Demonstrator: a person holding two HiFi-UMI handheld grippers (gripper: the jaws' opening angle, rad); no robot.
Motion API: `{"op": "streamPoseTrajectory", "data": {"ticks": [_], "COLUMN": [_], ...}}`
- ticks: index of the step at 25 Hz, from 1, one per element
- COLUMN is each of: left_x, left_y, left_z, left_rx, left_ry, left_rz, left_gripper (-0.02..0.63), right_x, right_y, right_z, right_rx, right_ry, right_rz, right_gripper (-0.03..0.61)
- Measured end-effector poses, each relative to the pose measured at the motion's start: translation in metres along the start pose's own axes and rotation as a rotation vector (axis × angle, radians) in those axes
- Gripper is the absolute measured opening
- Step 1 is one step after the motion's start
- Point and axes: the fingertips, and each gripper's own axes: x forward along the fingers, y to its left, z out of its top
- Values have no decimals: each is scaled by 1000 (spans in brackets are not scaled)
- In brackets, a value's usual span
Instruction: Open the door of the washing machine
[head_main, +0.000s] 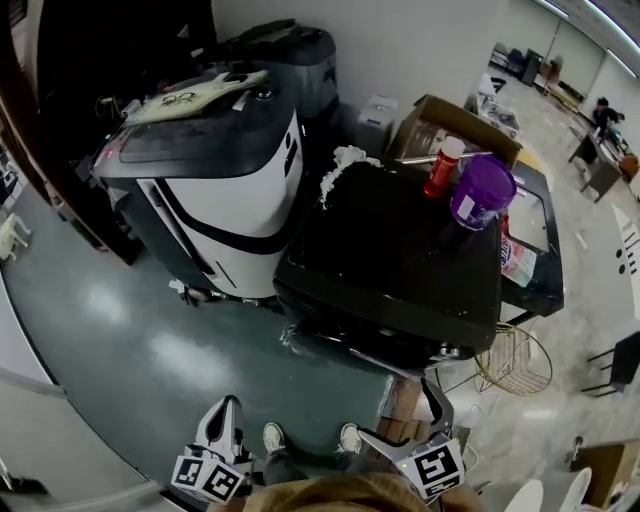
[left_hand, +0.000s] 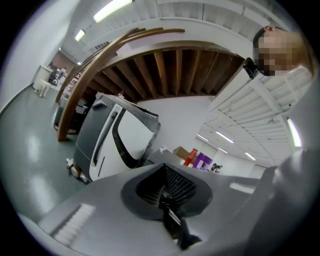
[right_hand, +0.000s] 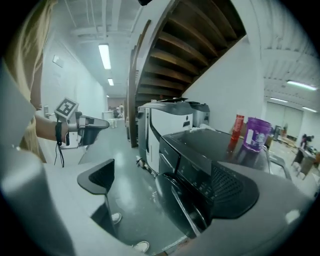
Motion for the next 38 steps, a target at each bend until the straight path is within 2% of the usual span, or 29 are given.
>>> {"op": "streamPoseTrajectory", "data": {"ticks": [4,7,10,14,19,24,27,33,38], "left_x": [28,42,49,54,58,64,67,66,58], "left_y": [10,20,26,24,3,-10,-17,-27,-24], "left_z": [5,9,13,9,-4,-20,-31,-43,-52], "left_rx": [12,16,30,36,63,77,81,97,108], "left_ry": [89,137,171,193,215,231,242,243,242], "left_rz": [-154,-240,-291,-314,-327,-307,-292,-257,-187], "left_gripper": [60,60,60,60,60,60,60,60,60], "right_x": [-4,-6,-8,-13,-18,-11,-4,18,41], "right_y": [10,17,22,18,-14,-47,-62,-85,-100], "right_z": [-15,-23,-36,-63,-98,-131,-164,-224,-271], "right_rx": [66,96,130,151,174,145,127,84,70], "right_ry": [39,89,98,131,172,226,283,401,483], "right_rz": [-169,-274,-345,-390,-413,-400,-386,-318,-250], "right_gripper": [574,574,574,574,572,572,572,571,568]}}
